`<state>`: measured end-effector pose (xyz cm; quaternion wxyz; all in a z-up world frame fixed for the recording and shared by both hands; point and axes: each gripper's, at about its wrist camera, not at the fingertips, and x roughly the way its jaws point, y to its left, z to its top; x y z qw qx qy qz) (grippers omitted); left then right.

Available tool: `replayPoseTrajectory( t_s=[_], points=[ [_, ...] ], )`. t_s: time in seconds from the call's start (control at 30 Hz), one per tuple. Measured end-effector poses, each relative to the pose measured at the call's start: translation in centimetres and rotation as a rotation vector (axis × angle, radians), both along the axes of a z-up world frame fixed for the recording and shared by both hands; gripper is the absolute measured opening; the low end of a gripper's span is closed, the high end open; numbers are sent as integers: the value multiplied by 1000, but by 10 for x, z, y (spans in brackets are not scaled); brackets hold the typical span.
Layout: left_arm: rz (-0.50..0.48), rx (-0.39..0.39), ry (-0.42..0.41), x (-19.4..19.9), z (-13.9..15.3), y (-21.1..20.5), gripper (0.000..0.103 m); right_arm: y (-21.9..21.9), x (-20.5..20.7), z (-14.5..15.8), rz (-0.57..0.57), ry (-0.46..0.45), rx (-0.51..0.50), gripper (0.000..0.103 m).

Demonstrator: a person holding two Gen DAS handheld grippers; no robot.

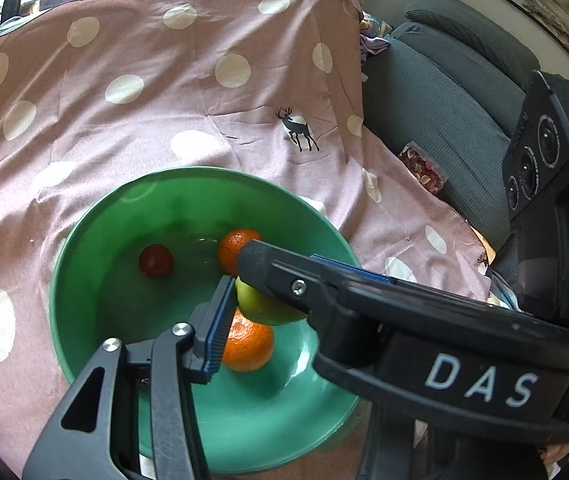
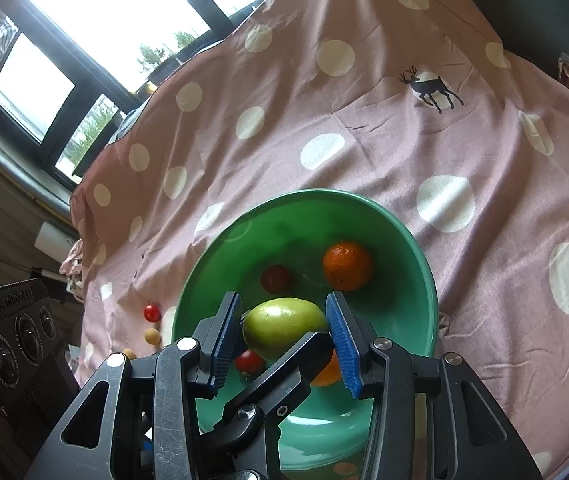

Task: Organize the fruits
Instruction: 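Lower the yellow-green tomato into the green bowl and open the right gripper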

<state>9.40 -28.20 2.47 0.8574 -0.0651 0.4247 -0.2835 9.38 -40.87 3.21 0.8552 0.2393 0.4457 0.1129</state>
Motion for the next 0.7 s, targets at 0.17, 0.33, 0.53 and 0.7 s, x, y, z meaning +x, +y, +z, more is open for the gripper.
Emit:
replayPoseTrajectory(
  t_s=[0.17,0.33,0.53,0.7],
  points=[
    [3,-4,30,2,-6,1,46,3,4,-6,7,32,-7,48],
    [3,-4,46,3,-9,3,46,5,6,-9,12,48,-15,48],
    [4,-5,72,6,-15,5,46,7,9,-13,16,67,-26,48],
    [2,-28,110,7,-19,7,46,9,10,-12,10,78,-49,48]
  ],
)
